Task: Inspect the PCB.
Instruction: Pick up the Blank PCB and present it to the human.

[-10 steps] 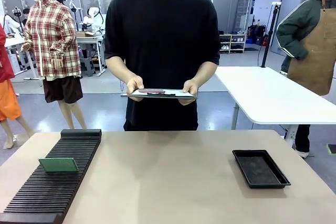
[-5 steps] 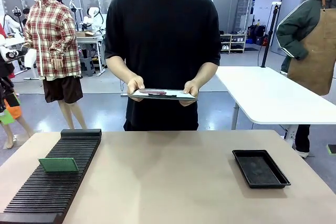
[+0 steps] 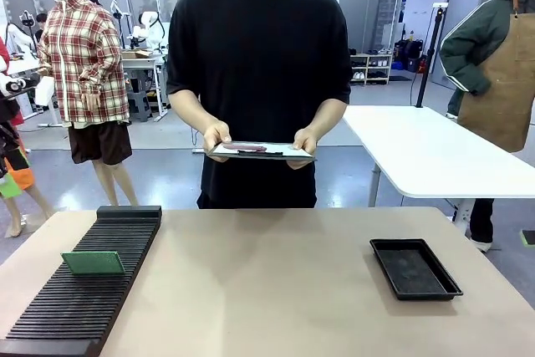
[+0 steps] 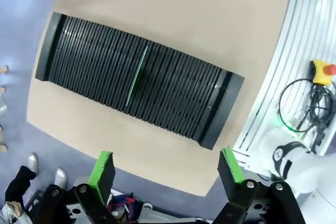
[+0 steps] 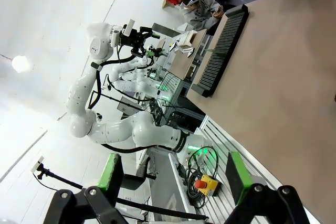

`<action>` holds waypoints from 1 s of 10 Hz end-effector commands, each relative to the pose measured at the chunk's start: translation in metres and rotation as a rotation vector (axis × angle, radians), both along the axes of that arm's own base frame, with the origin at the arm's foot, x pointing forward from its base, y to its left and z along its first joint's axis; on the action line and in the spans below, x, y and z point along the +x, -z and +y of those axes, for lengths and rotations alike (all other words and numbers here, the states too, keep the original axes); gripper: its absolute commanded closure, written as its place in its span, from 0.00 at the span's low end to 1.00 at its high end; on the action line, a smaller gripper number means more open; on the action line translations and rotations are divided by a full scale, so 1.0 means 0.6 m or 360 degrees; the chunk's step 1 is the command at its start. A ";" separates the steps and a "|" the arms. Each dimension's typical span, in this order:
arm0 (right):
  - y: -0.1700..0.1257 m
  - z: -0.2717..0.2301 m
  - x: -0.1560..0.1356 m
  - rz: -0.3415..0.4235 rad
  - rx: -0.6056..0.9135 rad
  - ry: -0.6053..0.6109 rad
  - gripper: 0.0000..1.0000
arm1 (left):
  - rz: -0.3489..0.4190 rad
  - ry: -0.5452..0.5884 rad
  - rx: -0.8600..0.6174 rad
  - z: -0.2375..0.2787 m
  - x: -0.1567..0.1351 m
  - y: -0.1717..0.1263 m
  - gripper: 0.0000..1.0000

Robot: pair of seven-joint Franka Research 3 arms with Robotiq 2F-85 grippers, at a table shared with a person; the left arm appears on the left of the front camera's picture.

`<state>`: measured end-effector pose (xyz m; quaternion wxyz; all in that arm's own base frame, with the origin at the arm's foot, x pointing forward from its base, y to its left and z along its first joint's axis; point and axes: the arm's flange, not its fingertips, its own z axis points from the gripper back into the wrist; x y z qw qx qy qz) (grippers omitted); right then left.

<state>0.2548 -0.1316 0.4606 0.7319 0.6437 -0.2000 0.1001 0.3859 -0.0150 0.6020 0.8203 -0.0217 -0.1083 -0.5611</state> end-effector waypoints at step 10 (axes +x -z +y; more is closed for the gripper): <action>-0.002 -0.002 0.000 -0.0027 0.0010 -0.0006 0.00 | -0.0275 0.0444 0.0343 0.016 0.118 0.297 0.00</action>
